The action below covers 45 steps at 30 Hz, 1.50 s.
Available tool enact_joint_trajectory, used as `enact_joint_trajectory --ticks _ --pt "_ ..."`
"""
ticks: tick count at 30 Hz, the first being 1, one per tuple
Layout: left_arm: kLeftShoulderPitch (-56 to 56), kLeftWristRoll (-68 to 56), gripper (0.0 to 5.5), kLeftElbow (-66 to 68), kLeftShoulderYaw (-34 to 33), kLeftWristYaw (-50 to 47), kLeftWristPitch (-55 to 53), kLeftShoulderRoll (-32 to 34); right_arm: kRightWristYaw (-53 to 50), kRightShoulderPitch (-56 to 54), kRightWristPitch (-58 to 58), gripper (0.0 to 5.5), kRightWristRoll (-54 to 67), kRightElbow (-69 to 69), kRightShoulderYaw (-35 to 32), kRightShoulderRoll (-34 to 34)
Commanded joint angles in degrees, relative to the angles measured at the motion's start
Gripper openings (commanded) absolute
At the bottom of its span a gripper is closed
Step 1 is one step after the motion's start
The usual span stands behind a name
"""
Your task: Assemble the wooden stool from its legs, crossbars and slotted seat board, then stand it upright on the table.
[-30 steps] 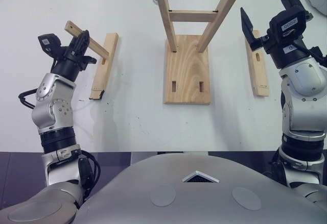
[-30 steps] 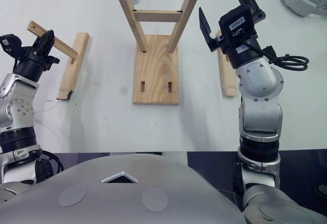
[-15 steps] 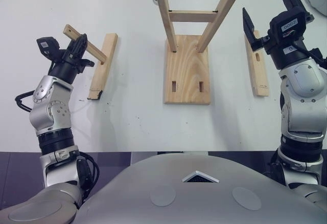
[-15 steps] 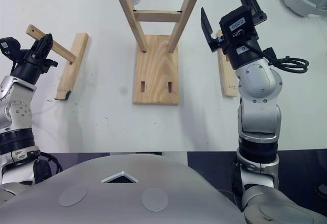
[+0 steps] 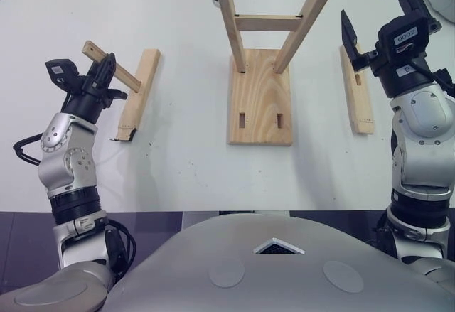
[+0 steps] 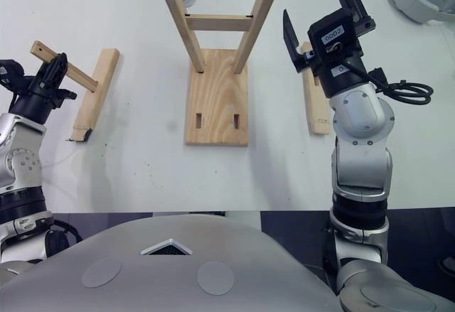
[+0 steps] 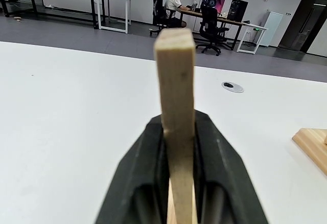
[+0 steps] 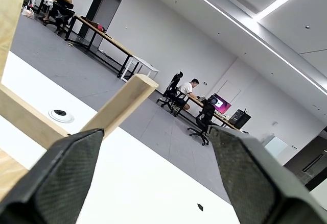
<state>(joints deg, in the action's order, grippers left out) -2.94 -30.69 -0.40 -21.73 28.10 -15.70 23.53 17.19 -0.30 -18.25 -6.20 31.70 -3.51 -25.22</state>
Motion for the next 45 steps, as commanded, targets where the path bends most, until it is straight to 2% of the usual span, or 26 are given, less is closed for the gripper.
enact_joint_trajectory --ticks 1,9,19,24,33,41,42,45 --pt "0.3 0.5 0.40 -2.0 -0.2 -0.9 -0.3 0.1 -0.5 0.7 -0.1 3.83 -1.1 0.6 -0.1 -0.1" --pt "-1.6 3.2 0.40 1.3 2.0 -0.1 1.2 -0.8 -0.9 0.7 0.2 3.83 -1.6 0.1 0.3 0.3" --pt "-2.0 5.0 0.40 3.7 2.7 1.2 2.7 1.6 -1.9 1.7 0.2 3.83 -2.8 0.3 -0.1 0.1" --pt "-5.4 6.2 0.40 2.2 5.5 -0.1 2.9 -1.0 -1.4 1.6 0.5 3.83 -4.5 -0.3 0.4 -0.5" --pt "-10.7 7.2 0.40 7.0 6.3 0.3 7.0 -3.4 -0.5 1.3 1.2 3.83 -5.0 -1.4 -0.6 -1.7" --pt "-3.3 6.5 0.40 5.6 5.5 -2.3 6.4 -1.1 -0.5 0.4 2.1 3.83 -6.2 -2.4 0.5 -1.9" --pt "-2.6 6.3 0.77 6.0 5.2 -2.3 6.4 -0.7 -0.6 0.3 2.3 3.83 -6.3 -2.6 0.6 -2.0" --pt "-1.6 6.0 1.21 6.8 4.3 -2.5 6.6 -0.6 -0.8 0.0 2.9 3.83 -6.8 -3.3 0.9 -1.9"
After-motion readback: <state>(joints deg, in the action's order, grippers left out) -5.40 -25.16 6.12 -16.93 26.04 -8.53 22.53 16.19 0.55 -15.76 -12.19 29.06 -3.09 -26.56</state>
